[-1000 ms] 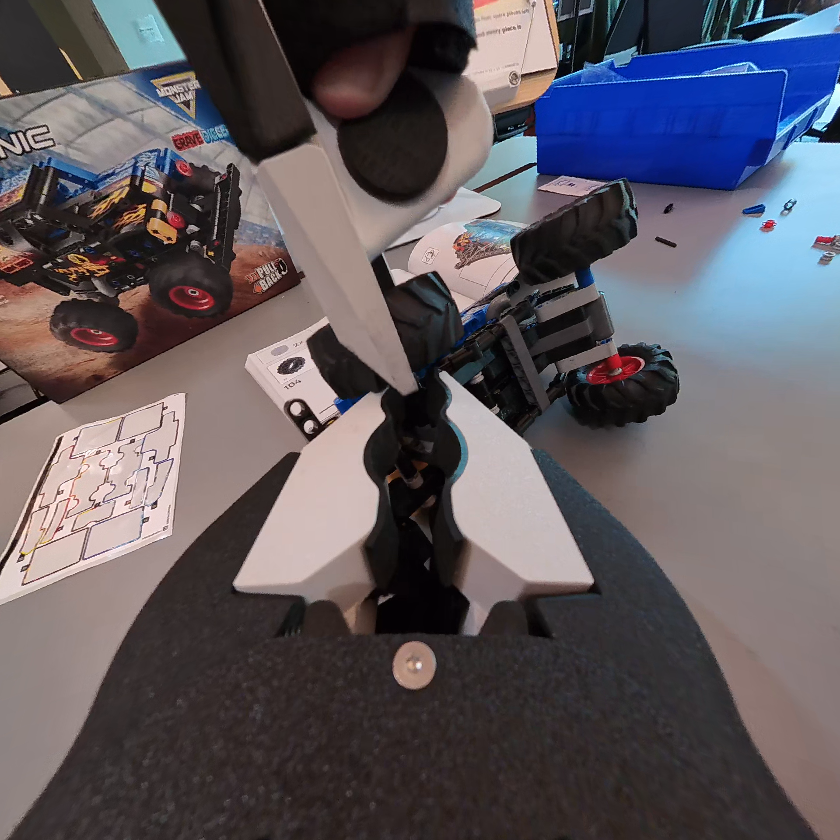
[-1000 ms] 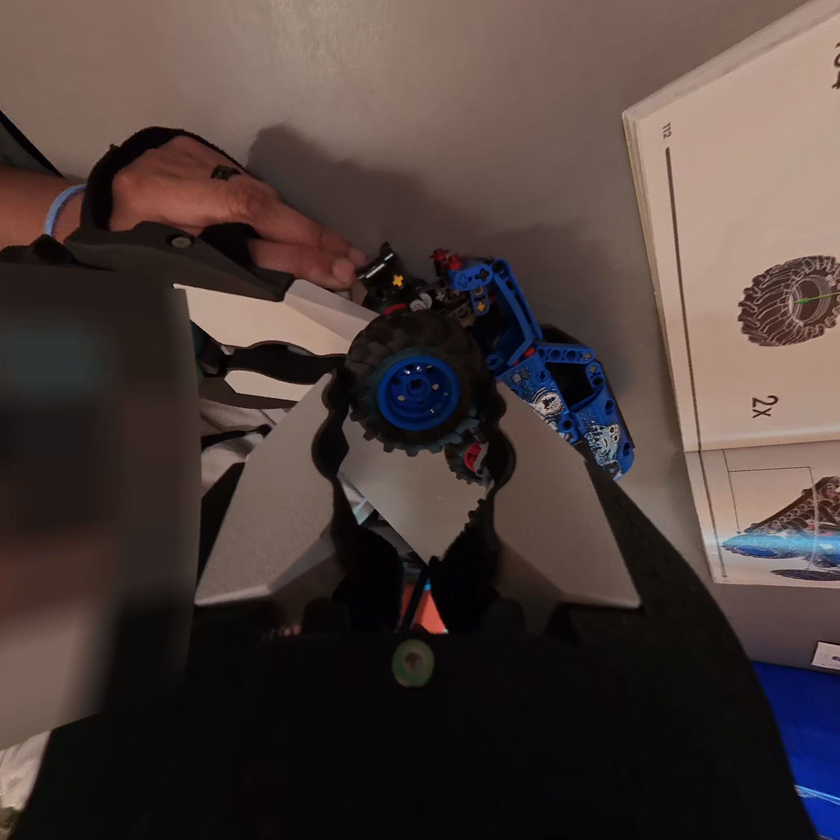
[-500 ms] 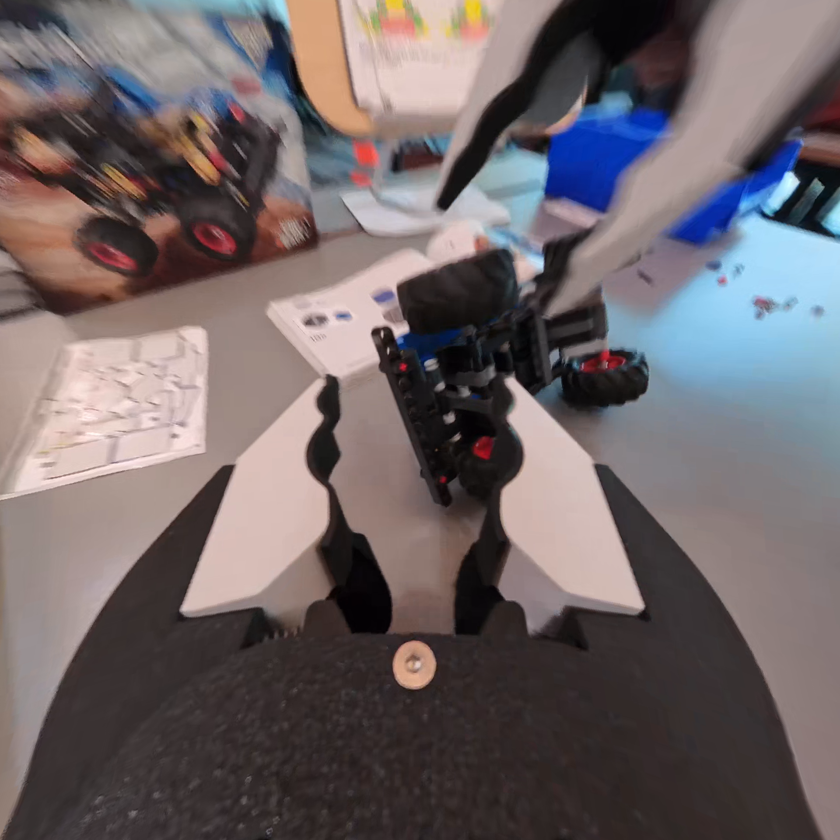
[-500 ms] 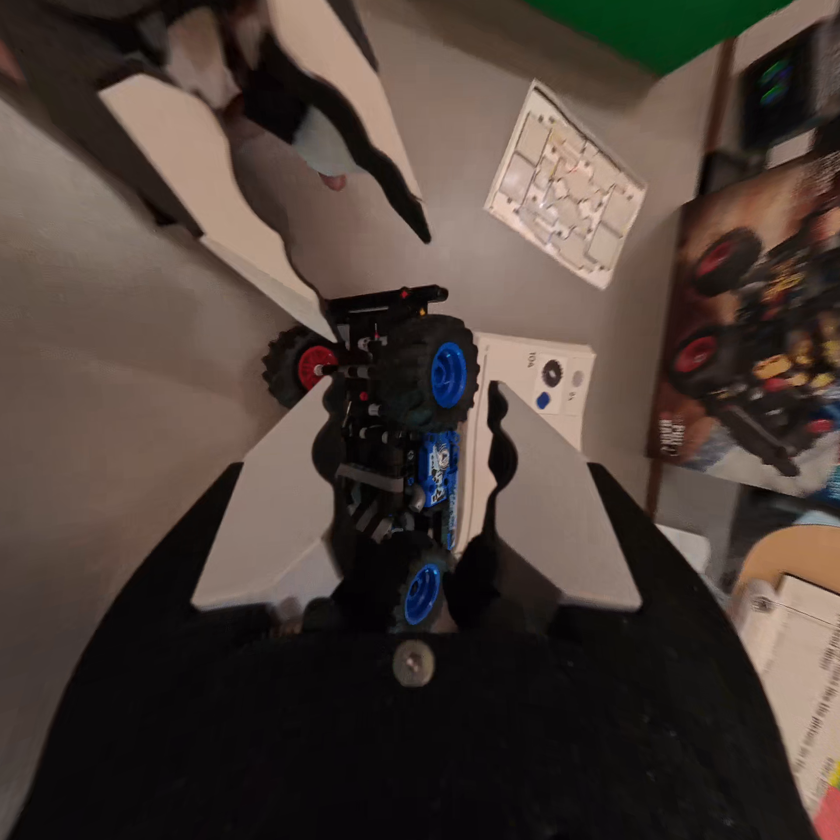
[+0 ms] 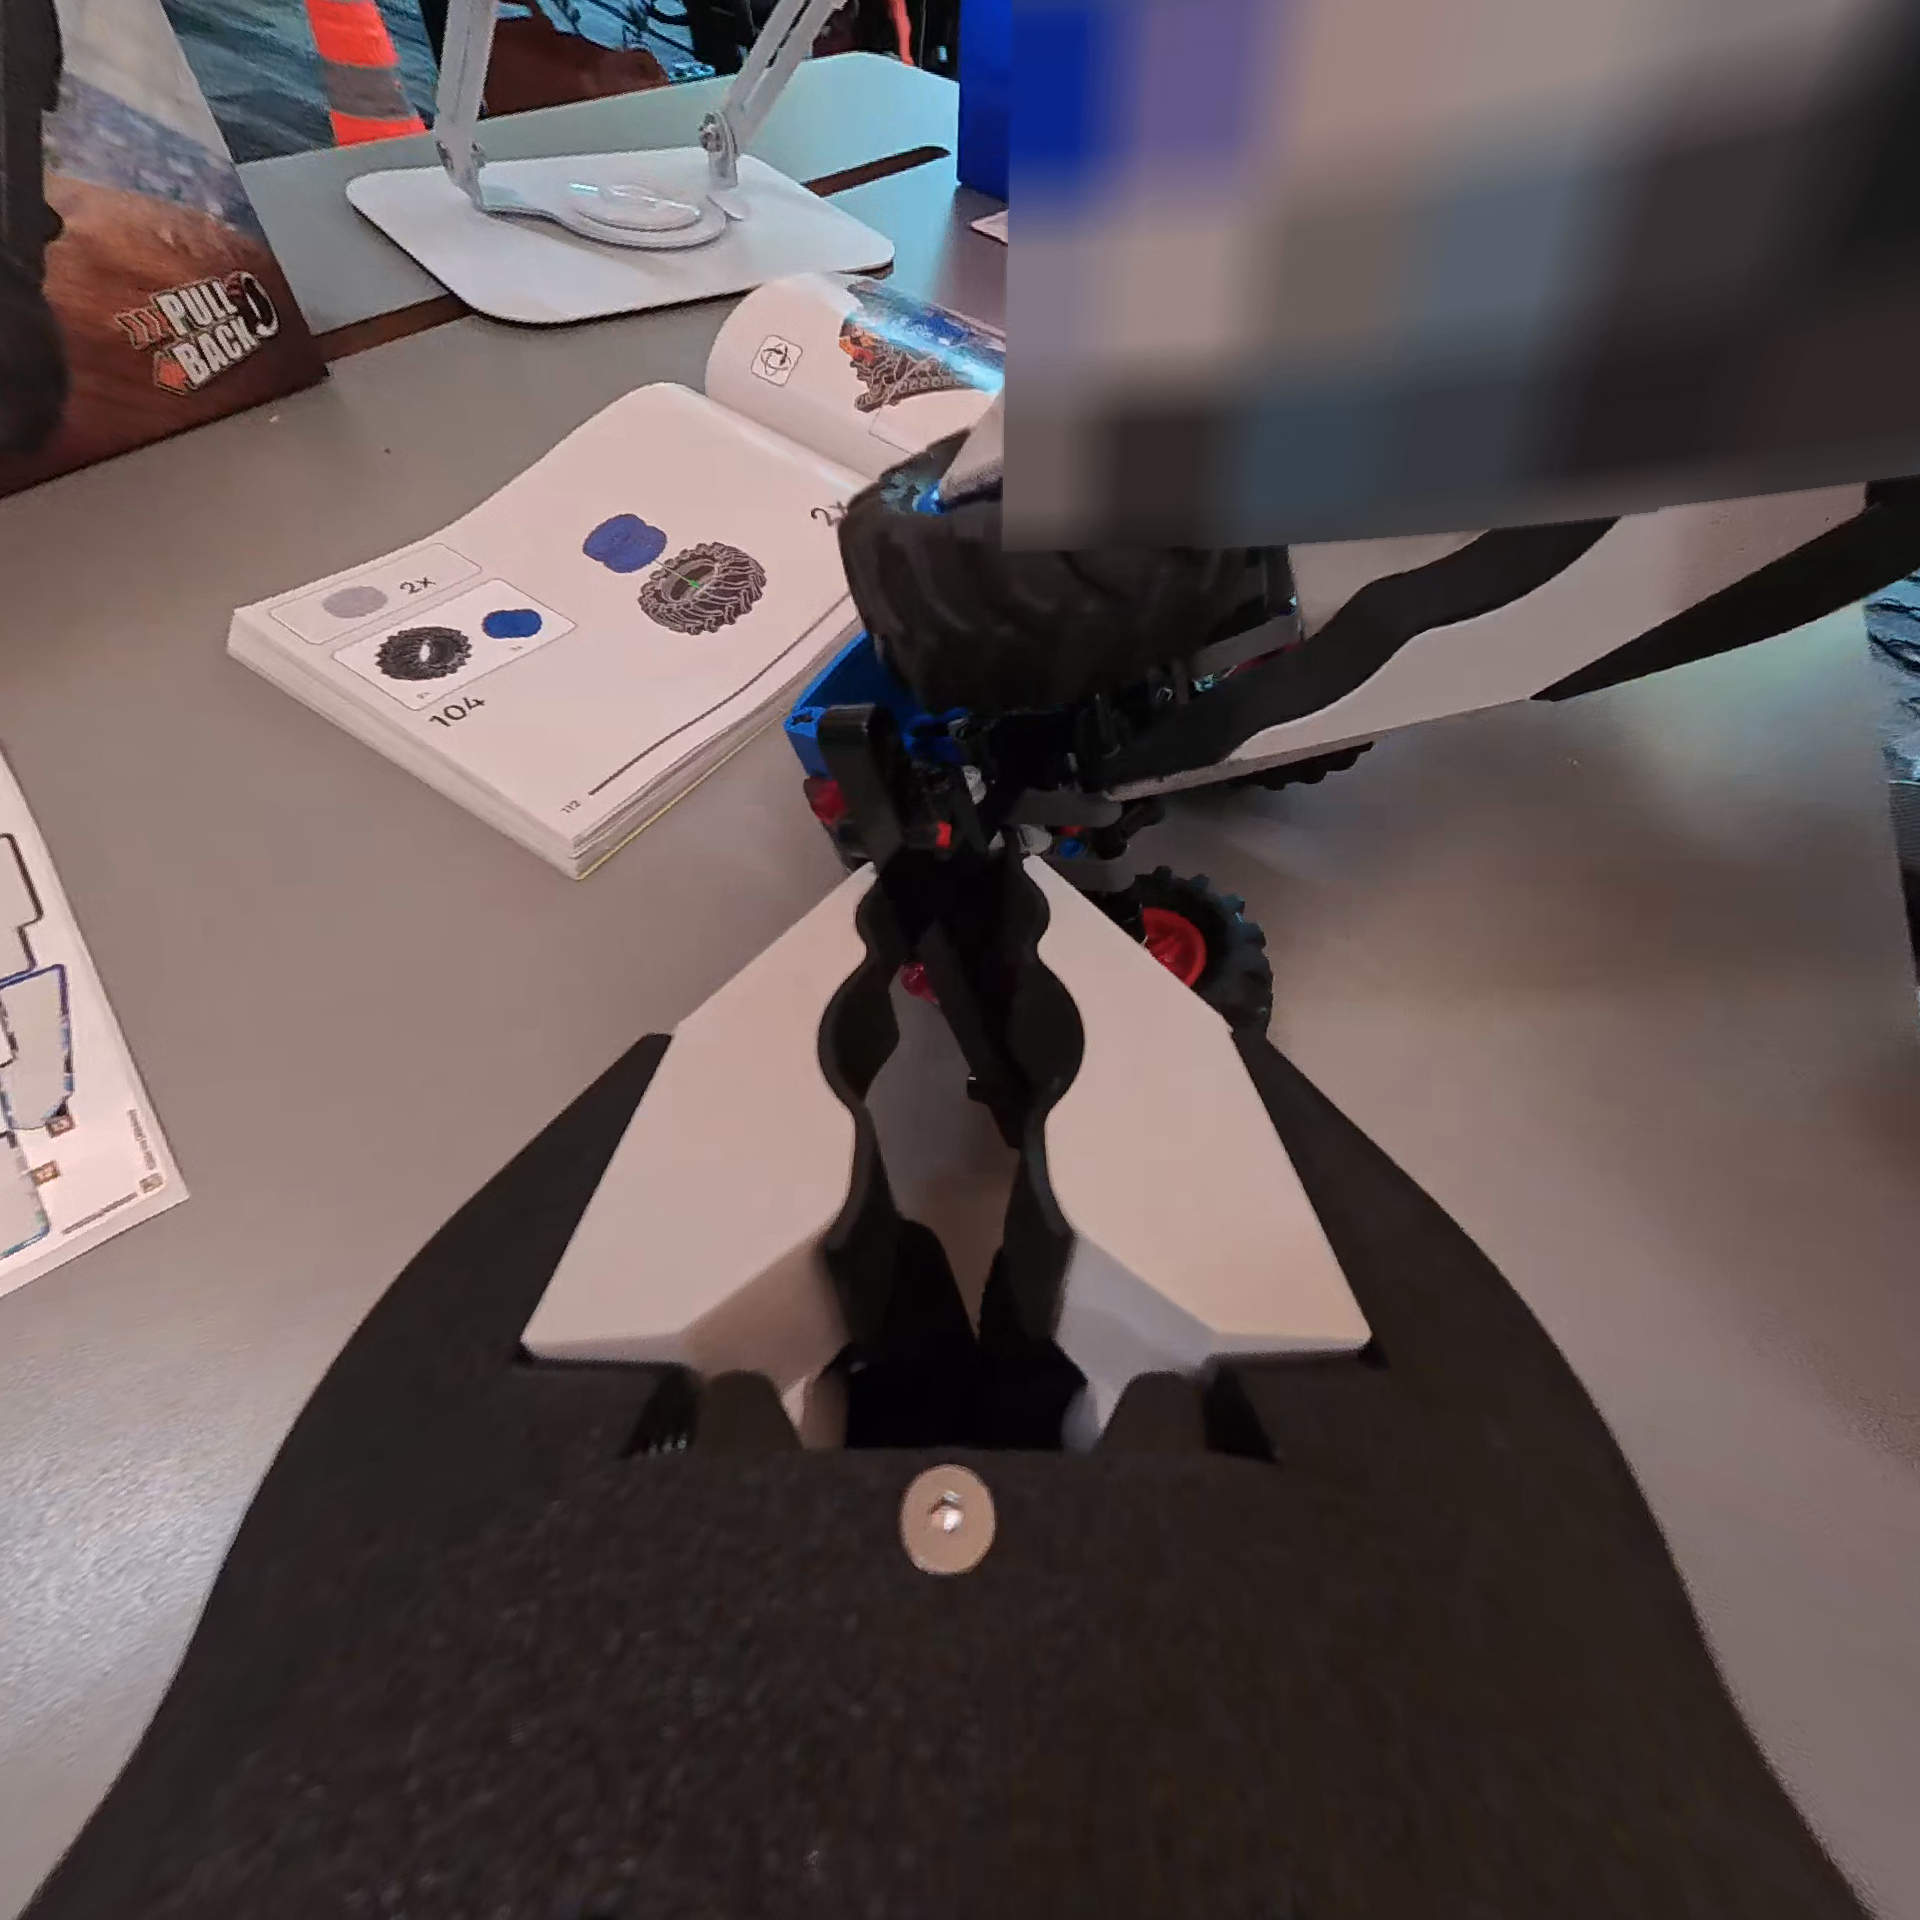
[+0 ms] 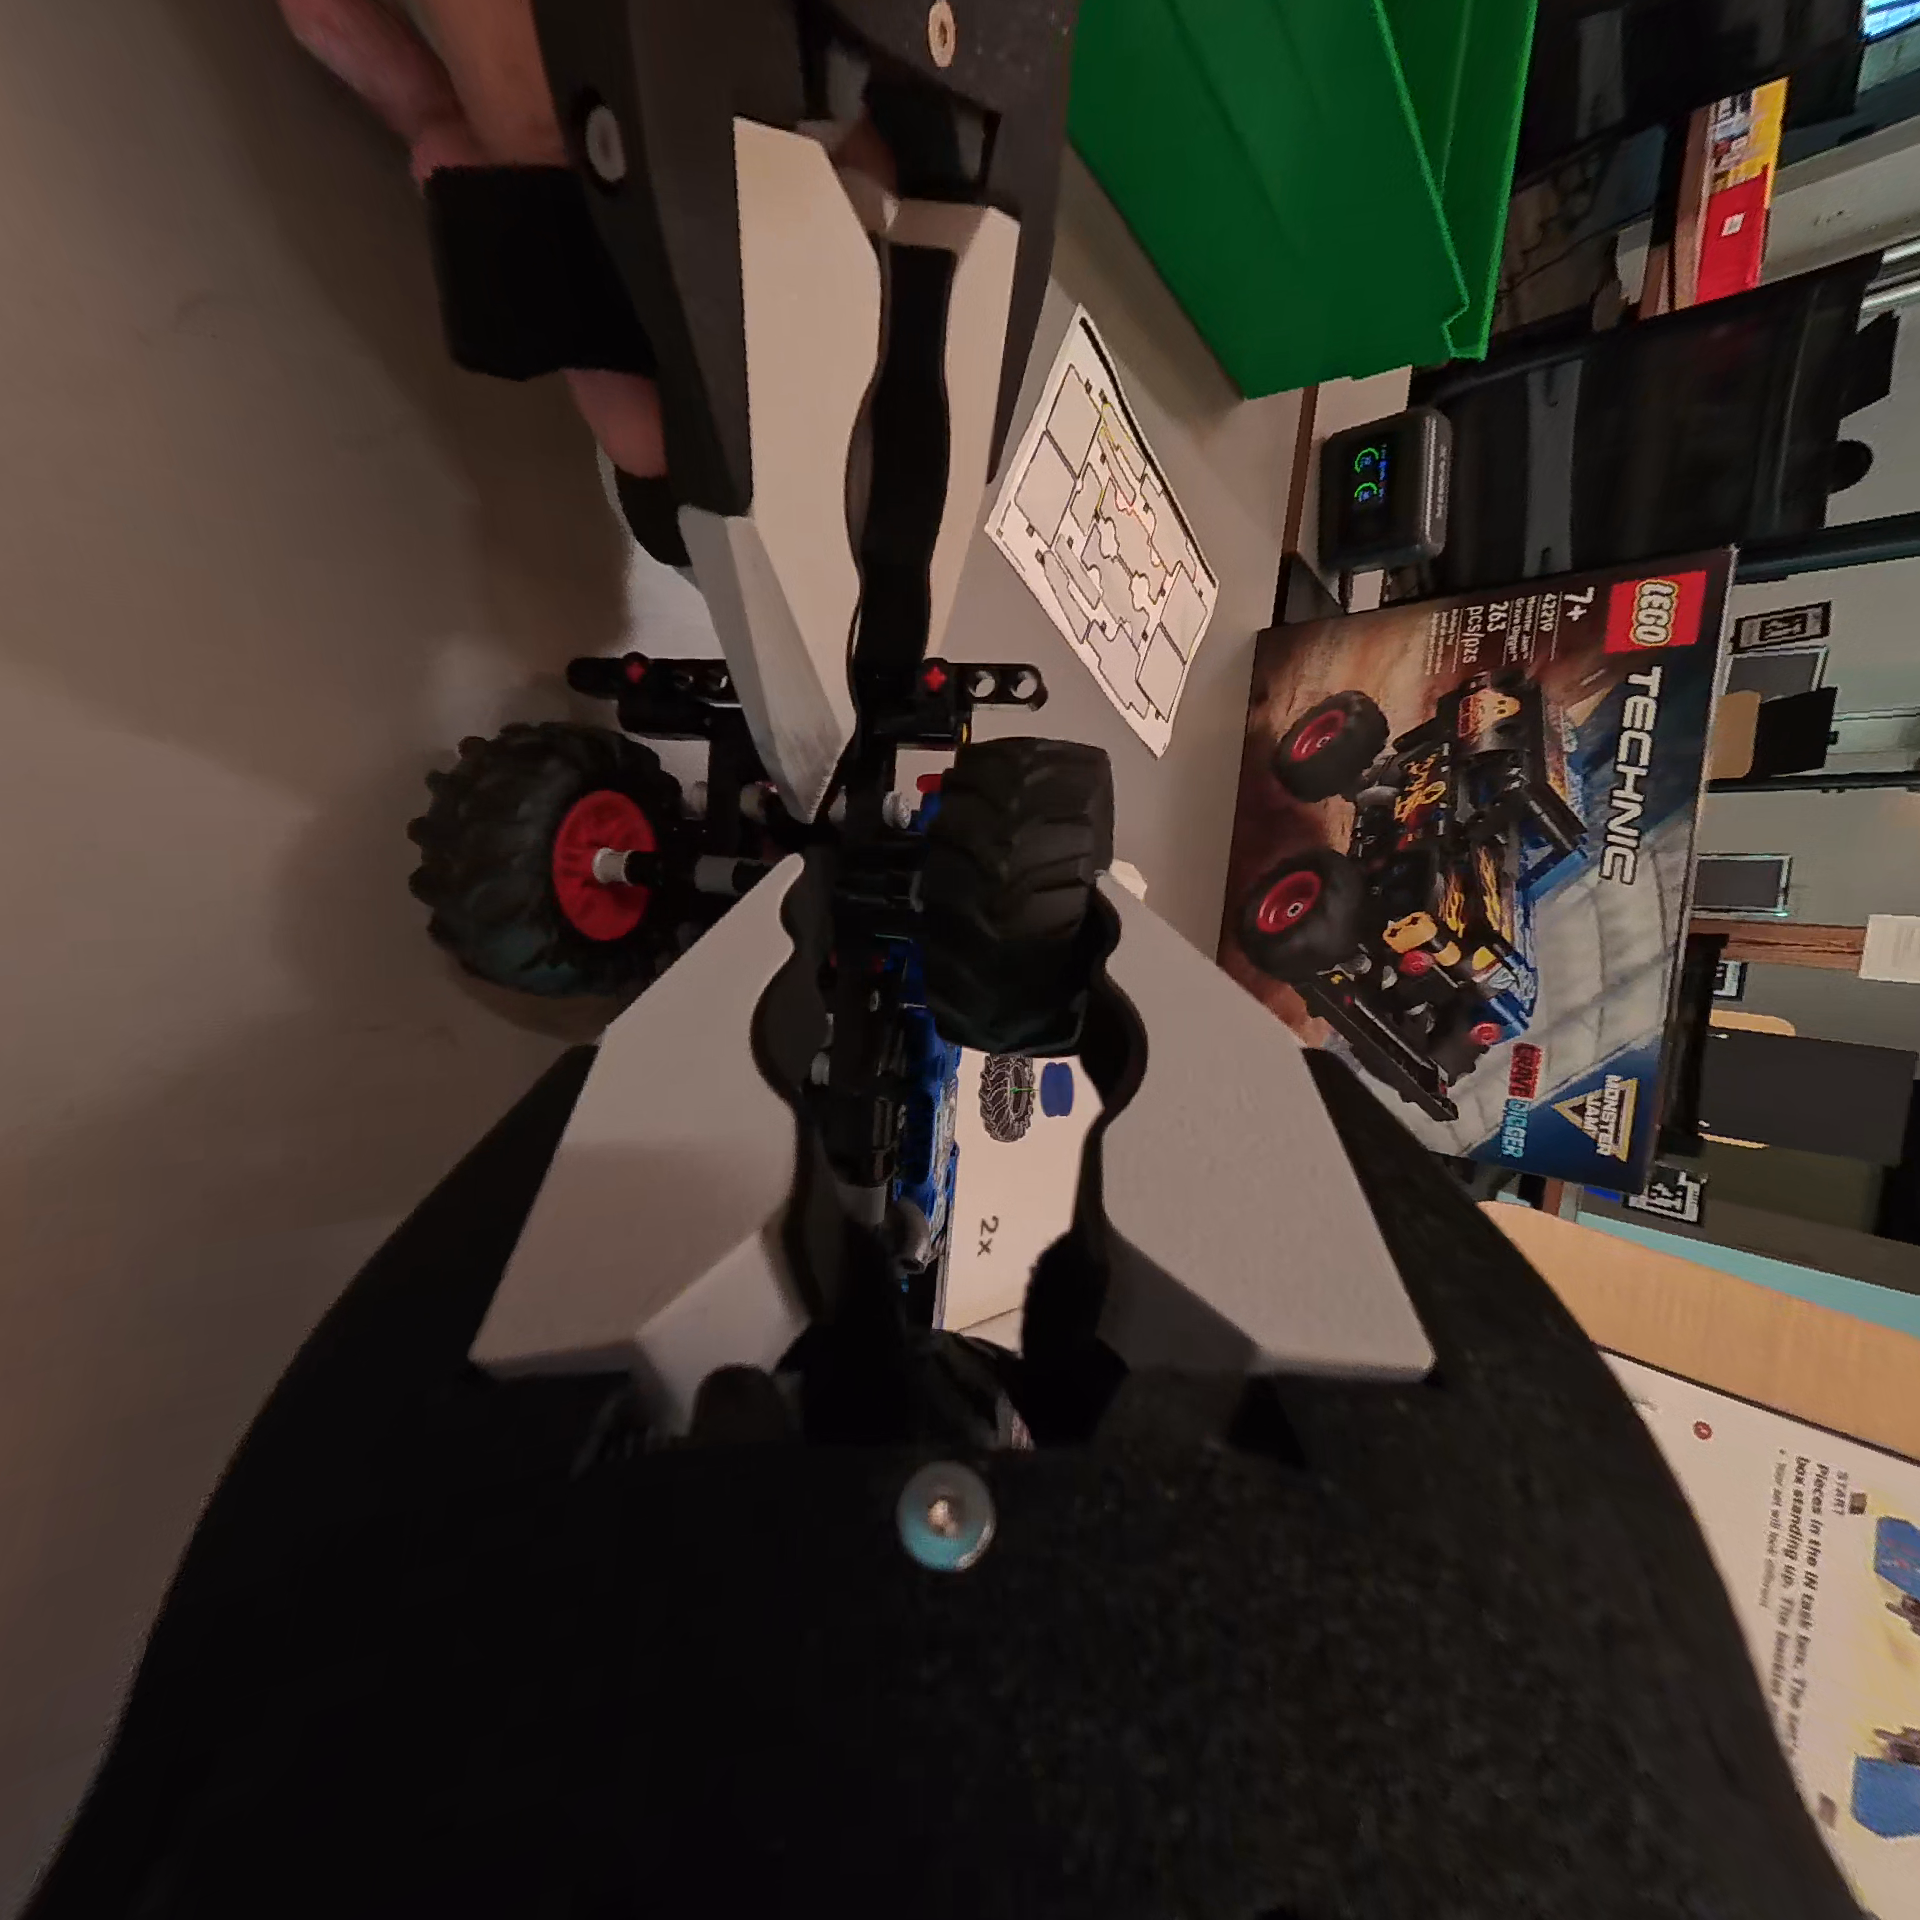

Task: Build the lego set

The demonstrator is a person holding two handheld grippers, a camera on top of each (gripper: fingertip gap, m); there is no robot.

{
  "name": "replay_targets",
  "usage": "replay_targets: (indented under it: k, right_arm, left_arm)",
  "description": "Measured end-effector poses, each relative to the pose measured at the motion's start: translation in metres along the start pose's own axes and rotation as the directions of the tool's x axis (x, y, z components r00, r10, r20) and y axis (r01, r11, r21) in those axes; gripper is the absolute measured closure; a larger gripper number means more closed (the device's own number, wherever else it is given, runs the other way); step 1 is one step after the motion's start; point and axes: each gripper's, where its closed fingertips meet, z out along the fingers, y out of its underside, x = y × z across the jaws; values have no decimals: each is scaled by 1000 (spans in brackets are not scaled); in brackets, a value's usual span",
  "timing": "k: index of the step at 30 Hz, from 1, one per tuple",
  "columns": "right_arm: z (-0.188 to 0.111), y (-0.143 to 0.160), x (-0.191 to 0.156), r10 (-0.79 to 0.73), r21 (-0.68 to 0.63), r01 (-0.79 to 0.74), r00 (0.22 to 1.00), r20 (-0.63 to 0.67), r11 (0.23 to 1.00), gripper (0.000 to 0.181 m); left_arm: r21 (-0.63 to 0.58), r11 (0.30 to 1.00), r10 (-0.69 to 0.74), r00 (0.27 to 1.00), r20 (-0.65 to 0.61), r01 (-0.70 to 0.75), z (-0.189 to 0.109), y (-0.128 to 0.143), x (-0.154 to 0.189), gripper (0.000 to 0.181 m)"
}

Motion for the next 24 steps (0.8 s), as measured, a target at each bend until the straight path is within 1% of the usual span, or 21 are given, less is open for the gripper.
replay_targets:
  k: [3, 5, 7, 8, 9, 10, 11, 12, 16, 19, 21, 24]
  right_arm:
    - [-1, -1, 0, -19, -3, 19, 1000, -17, 1000, 135]
    - [-3, 0, -1, -17, -10, 17, 1000, -3, 1000, 135]
    - [-4, 1, -15, 12, -21, -10, 994, 108, 1000, 100]
    - [-2, 4, -21, 29, -45, -23, 989, 143, 999, 89]
    - [0, 7, -17, 20, -60, -14, 994, 106, 998, 94]
    - [0, 7, -9, -10, -56, 12, 999, 42, 998, 110]
    - [-1, 5, -6, -31, -48, 31, 999, 8, 998, 118]
    - [-1, 5, -5, -26, -45, 26, 1000, -1, 999, 121]
    - [1, 4, -5, 29, -23, -29, 1000, 12, 999, 122]
    - [2, 5, -6, -4, -37, 4, 1000, -10, 999, 117]
    - [2, 5, -6, -9, -44, 8, 1000, -22, 999, 117]
    - [0, 4, -5, 11, -34, -12, 1000, -23, 999, 122]
  left_arm:
    - [2, 1000, 6, 1000, -4, -6, 0, 0, 1, 167]
    - [1, 1000, -2, 1000, -15, 2, 0, 0, 1, 167]
    - [-2, 1000, -13, 1000, -12, 13, 0, 0, 0, 167]
    - [-3, 1000, -18, 1000, -15, 18, 0, 1, 0, 167]
    - [-4, 1000, -20, 1000, -17, 20, 0, 1, 0, 167]
    - [-4, 1000, -18, 1000, -19, 18, 1, 1, 0, 167]
    - [-3, 1000, -11, 1000, -20, 10, 0, 1, 1, 167]
    - [-2, 1000, -3, 1000, -17, 3, 0, 1, 2, 167]
    - [-5, 1000, -4, 1000, -11, 4, 1, 1, 1, 167]
    - [-8, 1000, -4, 1000, -2, 4, 1, 2, 0, 167]
    - [-8, 1000, -4, 1000, 2, 4, 1, 2, -1, 166]
    - [-6, 1000, 2, 1000, -1, -2, 0, 1, 0, 167]
